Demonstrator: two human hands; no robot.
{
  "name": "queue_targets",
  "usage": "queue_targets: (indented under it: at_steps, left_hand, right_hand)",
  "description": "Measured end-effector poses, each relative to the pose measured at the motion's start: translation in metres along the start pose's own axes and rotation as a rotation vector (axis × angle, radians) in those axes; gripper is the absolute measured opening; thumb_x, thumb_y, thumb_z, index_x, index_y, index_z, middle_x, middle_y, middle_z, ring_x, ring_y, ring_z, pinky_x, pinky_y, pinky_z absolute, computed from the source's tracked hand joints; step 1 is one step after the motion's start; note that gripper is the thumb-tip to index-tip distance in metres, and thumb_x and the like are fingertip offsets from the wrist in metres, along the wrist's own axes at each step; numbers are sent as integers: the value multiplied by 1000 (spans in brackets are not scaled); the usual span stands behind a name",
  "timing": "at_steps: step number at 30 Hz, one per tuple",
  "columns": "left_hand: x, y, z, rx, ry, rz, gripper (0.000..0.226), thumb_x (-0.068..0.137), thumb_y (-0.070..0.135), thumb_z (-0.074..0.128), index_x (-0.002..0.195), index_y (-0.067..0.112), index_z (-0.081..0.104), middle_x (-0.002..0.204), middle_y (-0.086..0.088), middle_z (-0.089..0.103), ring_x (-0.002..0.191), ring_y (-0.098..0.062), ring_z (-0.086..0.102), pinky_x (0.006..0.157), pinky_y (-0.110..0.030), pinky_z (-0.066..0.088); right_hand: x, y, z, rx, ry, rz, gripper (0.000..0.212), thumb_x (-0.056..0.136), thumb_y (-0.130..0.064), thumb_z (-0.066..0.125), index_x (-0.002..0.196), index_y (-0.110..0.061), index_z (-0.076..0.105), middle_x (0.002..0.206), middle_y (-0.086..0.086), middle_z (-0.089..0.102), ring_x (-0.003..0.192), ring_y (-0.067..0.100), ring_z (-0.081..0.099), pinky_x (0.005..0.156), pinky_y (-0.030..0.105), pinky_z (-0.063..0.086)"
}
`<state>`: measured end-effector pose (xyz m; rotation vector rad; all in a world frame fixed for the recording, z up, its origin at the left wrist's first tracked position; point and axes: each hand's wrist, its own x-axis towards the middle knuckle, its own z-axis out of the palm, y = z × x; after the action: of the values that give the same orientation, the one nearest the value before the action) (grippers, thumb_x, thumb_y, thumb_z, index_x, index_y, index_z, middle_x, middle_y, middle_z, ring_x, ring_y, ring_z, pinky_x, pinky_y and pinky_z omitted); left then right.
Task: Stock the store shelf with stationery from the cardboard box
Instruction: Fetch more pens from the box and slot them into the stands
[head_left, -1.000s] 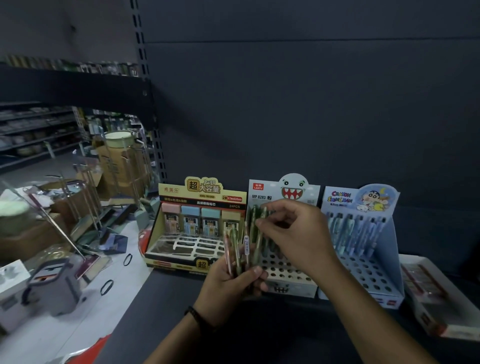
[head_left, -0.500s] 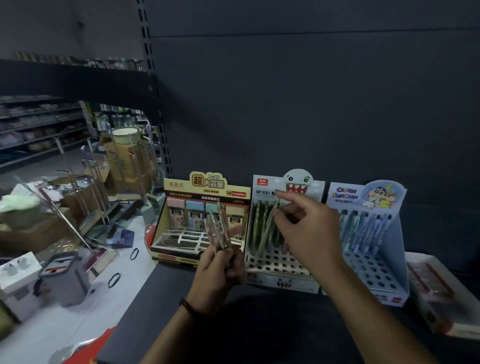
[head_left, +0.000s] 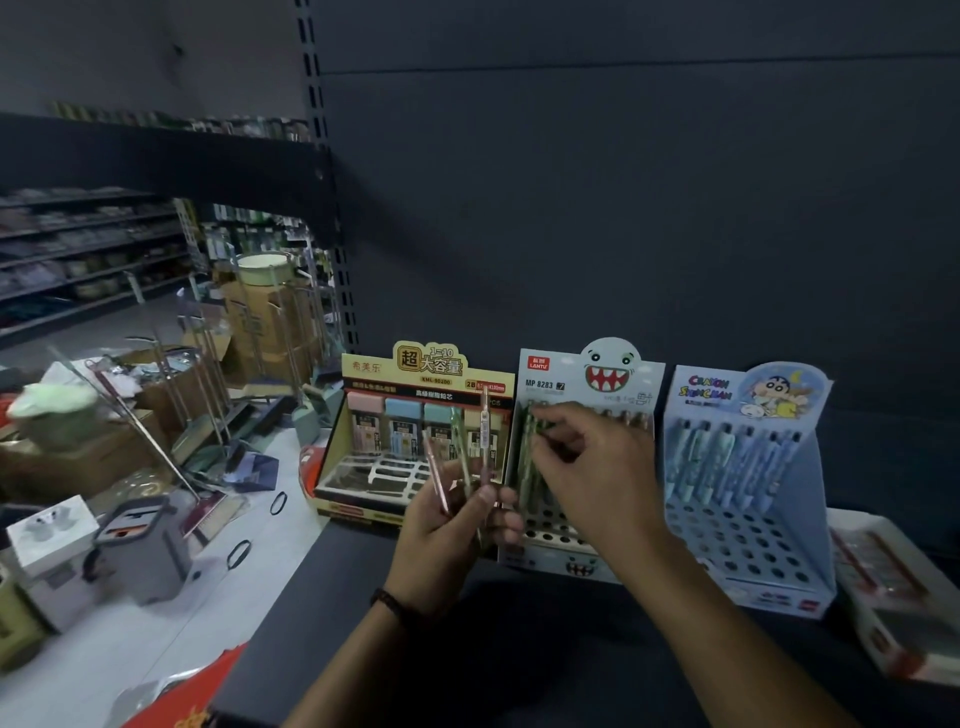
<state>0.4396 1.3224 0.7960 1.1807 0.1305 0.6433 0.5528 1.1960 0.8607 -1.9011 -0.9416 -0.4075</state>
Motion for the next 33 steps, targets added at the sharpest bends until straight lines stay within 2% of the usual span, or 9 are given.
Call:
queue_targets:
  at_steps: [7,13,16,20,23,24,26,30,33]
  left_hand:
    - [3,1,3,-48,107,-10,19,107,6,47,124,0,56,113,-26,75,83,-30,77,69,-34,64]
    - [3,2,2,-98,145,-30,18,106,6,51,120,-1,60,88,-15,68,76,-27,75,67,-33,63]
    - [2,4,3,-124,117,-57,18,105,10,54,120,2,62,93,-16,71,76,-25,73,69,-34,63]
    - [-2,6,6,-104,47,-73,17,106,10,52,118,3,61,97,-17,71,73,-23,70,64,-32,60]
    - [-6,5,12,-65,-15,-81,23,100,13,57,118,-2,58,94,-20,70,70,-25,69,59,-31,58]
    - [-7,5,15,-58,-35,-84,27,97,15,59,117,-3,58,94,-21,71,69,-26,69,58,-31,57]
    - [-9,2,22,-41,-69,-90,27,94,15,61,114,-2,58,93,-22,72,67,-27,69,56,-31,57]
    - [-10,-1,37,7,-90,-67,11,102,5,56,111,2,62,91,-20,74,65,-26,70,56,-32,57]
    - [-9,-5,48,53,-133,-45,12,103,-1,54,111,3,62,87,-20,74,60,-27,68,54,-33,57]
  right_hand:
    - [-1,-5,3,-12,-12,-3,28,91,-22,80,117,-32,79,87,-19,70,79,-11,64,73,7,48]
    - [-4,-7,5,-48,-181,35,22,96,-21,73,115,-30,80,98,-17,77,84,-2,70,82,19,57]
    - [2,-8,-1,-65,-242,35,21,101,-24,68,117,-31,79,86,-25,70,72,3,72,71,23,62]
    - [4,-5,-7,-16,-302,60,26,103,-18,64,120,-32,78,70,-25,67,49,5,63,50,18,52]
    - [1,-6,-16,123,-147,93,27,103,-23,65,123,-37,76,79,-18,73,58,12,69,58,36,64]
    - [0,-6,-21,146,-91,83,25,102,-28,67,123,-38,75,83,-15,75,64,11,71,62,37,64]
    - [0,-5,-27,241,-67,83,26,98,-36,72,124,-37,74,82,-9,75,69,12,72,66,37,63]
    - [0,-6,-42,344,-69,135,30,94,-19,80,122,-27,74,77,-4,75,69,13,75,67,36,60]
    - [2,2,-53,328,-40,146,28,91,-19,83,117,-26,77,77,-8,73,77,10,75,75,34,62]
